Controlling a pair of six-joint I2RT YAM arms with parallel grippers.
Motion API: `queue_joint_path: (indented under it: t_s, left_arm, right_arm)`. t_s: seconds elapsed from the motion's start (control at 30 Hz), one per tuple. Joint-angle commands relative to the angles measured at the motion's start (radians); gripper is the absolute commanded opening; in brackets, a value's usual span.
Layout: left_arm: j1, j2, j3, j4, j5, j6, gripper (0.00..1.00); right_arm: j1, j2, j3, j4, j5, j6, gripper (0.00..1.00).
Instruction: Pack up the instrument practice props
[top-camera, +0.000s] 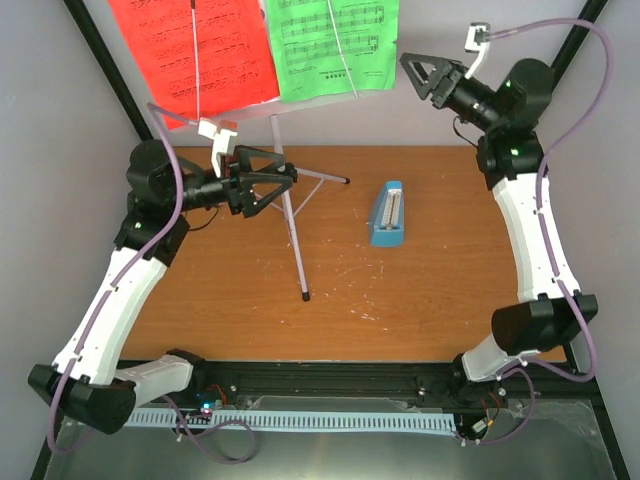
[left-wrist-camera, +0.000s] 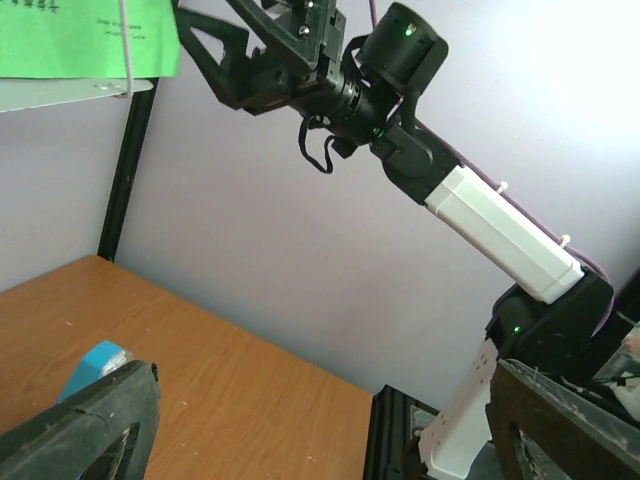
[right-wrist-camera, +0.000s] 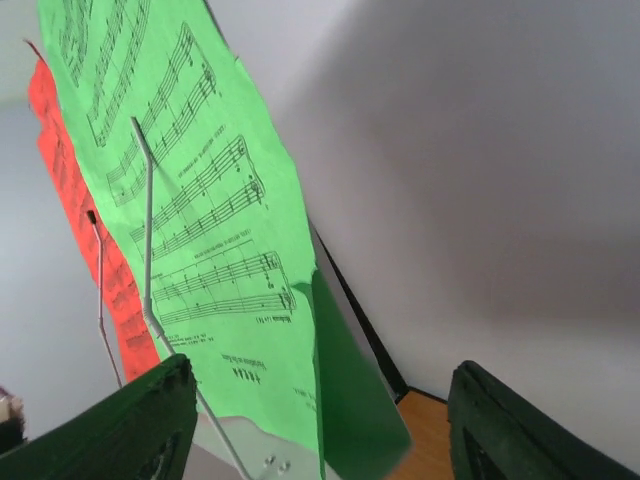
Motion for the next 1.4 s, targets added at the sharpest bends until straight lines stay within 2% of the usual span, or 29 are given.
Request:
queue_joint_path:
  t_s: [0.0,0.27,0.4,0.5,0.6,0.7,0.77,1.0,1.2,1.27,1.37]
  left_arm:
    - [0.001,0.076,0.089,0.084,0.029,-0.095,0.90]
    - [-0.003,0.161,0.203,0.137,-0.050,-0.137,0.86]
    - [-0.004,0.197,0.254,0.123,-0.048,-0.126,0.85]
    - [-0.005,0.226,0.295,0.086,-0.041,-0.109,0.85]
    - [-0.005,0.238,0.313,0.072,-0.038,-0.094,0.85]
    - [-0.005,0.240,0.313,0.075,-0.040,-0.085,0.85]
    - [-0.005,0.247,0.322,0.082,-0.040,-0.086,0.85]
    - [-0.005,0.285,0.361,0.122,-0.039,-0.109,0.85]
    - [-0.005,0.316,0.407,0.178,-0.108,-0.117,0.85]
    - [-0.005,0.322,0.429,0.203,-0.173,-0.109,0.84]
    - [-0.010,0.380,0.515,0.240,-0.165,-0.157,0.82]
  right_arm:
    - [0.047,0.087,0.171,-0.141,-0.029,-0.008,0.66]
    - [0.086,0.179,0.250,-0.151,-0.071,-0.012,0.44]
    - [0.108,0.178,0.242,-0.137,-0.069,-0.045,0.38]
    - [0.114,0.161,0.231,-0.158,-0.034,-0.080,0.39]
    - [0.114,0.142,0.235,-0.198,0.006,-0.127,0.44]
    - [0.115,0.114,0.217,-0.206,0.042,-0.147,0.54]
    - [0.114,0.098,0.195,-0.179,0.047,-0.141,0.54]
    - [0.122,0.089,0.142,-0.126,0.012,-0.112,0.32]
    - [0.126,0.114,0.159,-0.123,-0.008,-0.101,0.30]
    - [0.130,0.117,0.149,-0.107,-0.013,-0.094,0.27]
    - [0.135,0.120,0.143,-0.079,-0.030,-0.083,0.21]
